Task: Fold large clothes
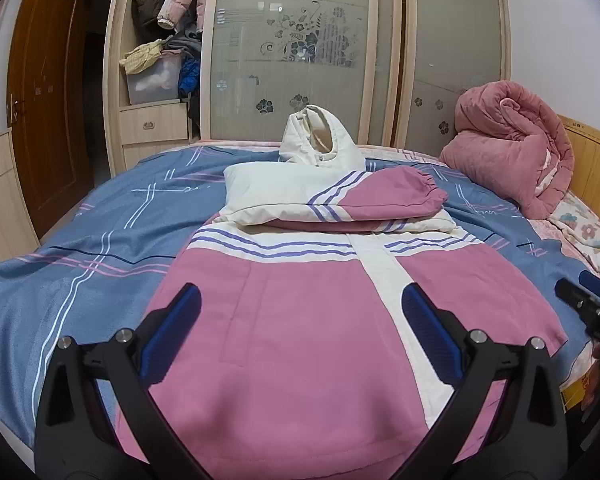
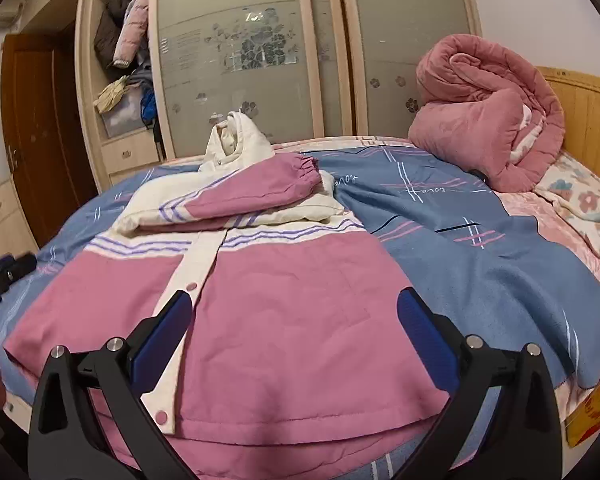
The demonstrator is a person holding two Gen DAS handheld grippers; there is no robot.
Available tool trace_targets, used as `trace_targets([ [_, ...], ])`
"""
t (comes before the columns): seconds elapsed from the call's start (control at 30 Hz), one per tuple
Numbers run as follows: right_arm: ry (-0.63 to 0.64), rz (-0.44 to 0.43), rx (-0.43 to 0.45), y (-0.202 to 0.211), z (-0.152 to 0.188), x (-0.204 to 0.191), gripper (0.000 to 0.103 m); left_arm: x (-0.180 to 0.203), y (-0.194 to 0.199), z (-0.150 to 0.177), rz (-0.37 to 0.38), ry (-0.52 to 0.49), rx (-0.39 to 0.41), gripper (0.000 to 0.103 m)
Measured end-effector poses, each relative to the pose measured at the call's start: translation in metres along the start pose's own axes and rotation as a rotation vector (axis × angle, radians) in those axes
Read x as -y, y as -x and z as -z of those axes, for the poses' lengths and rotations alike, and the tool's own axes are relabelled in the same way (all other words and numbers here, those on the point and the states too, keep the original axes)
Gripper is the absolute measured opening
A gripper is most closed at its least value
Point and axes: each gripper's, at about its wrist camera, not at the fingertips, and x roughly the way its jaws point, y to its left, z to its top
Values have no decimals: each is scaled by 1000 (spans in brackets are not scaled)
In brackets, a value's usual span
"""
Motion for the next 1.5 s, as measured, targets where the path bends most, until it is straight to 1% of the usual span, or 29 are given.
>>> trace_targets([
  [0.07, 16, -3, 12, 2, 1, -1, 102, 4, -1, 1, 0, -7, -5, 101],
  [0.17, 47, 24, 34, 3, 2, 0, 102, 8, 0, 2, -5, -19, -7, 101],
  [0.37, 17, 6, 38, 3, 2, 10, 102, 14, 3, 3, 6, -33, -5, 101],
  [0.5, 15, 3, 44, 2, 1, 10, 102, 14, 4, 4, 28, -35, -5, 101],
  [0.6, 17, -2, 45, 1, 2, 10, 102, 15, 7, 5, 36, -43, 10, 101],
  [0.7, 23, -6, 41, -1, 2, 7, 102, 15, 6, 6, 38, -49, 8, 101],
  [0.83, 29, -9, 39, -2, 1, 4, 102, 14, 3, 6, 21, -51, -5, 101],
  [1.1, 29, -12, 40, -3, 0, 2, 102, 12, -4, 9, 29, -44, -32, 101],
  [1.5, 38, -15, 35, -10, 1, -3, 102, 15, -7, 10, 40, -48, -44, 101],
])
